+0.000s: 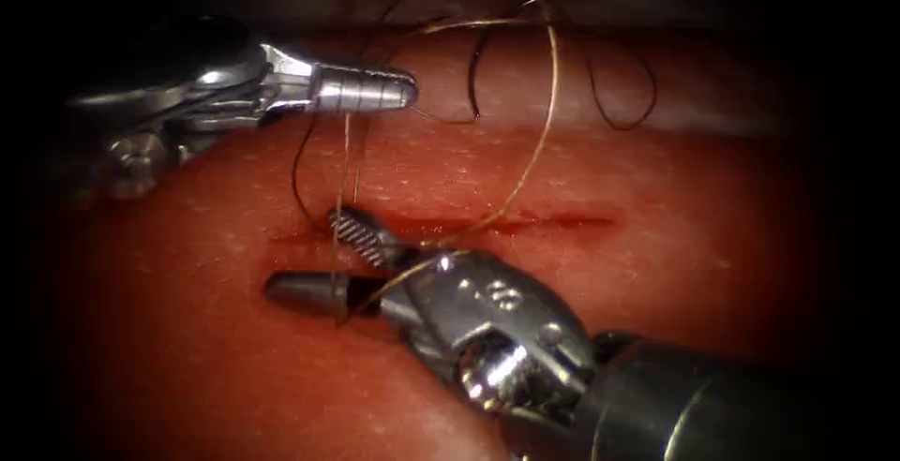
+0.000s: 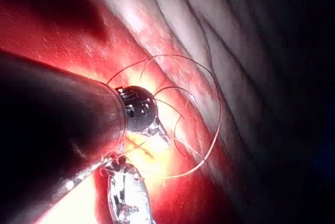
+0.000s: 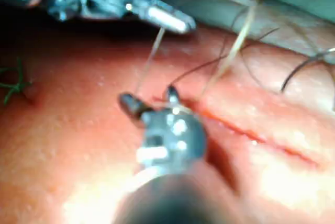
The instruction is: Wound Closure
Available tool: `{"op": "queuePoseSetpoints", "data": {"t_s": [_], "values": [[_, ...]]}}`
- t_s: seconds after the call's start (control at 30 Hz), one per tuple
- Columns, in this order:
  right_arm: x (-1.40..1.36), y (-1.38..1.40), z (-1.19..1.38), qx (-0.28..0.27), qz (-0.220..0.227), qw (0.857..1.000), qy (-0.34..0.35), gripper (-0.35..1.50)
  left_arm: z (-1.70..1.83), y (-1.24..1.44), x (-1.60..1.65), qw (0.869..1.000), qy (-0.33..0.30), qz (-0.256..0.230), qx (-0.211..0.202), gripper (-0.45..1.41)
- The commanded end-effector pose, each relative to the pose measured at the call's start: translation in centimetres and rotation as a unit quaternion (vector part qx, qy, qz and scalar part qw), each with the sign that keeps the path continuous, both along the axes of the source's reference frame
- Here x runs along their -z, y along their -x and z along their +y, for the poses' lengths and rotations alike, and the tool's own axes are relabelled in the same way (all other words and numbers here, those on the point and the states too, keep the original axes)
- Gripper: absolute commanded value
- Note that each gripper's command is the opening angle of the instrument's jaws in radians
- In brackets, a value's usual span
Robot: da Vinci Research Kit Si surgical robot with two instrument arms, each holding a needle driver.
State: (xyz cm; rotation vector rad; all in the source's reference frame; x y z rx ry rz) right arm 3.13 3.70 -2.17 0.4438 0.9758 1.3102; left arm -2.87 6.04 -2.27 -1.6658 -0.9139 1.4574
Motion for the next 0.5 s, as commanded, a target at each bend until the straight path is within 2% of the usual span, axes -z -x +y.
{"op": "queuePoseSetpoints", "data": {"t_s": [0.03, 0.07, 0.2, 0.33, 0.5], "values": [[-0.11, -0.07, -0.05, -0.017, 0.013, 1.0, -0.019, 1.26, 0.01, 0.05, -0.05, 1.0, 0.0, -0.002, 0.002, -0.35], [-0.19, -0.08, -0.11, -0.048, 0.039, 0.997, -0.042, 1.26, -0.04, 0.07, -0.02, 1.0, 0.0, -0.002, 0.002, -0.35], [-0.29, -0.09, -0.17, -0.062, 0.075, 0.992, -0.083, 1.25, -0.11, 0.1, 0.03, 1.0, 0.002, -0.001, 0.003, -0.35], [-0.27, -0.14, -0.24, -0.055, 0.111, 0.983, -0.133, 1.19, -0.09, 0.11, 0.07, 1.0, 0.003, -0.002, 0.003, -0.35], [-0.23, -0.28, -0.23, -0.034, 0.134, 0.981, -0.138, 1.16, -0.07, 0.1, 0.09, 1.0, 0.002, -0.003, 0.003, -0.35]]}}
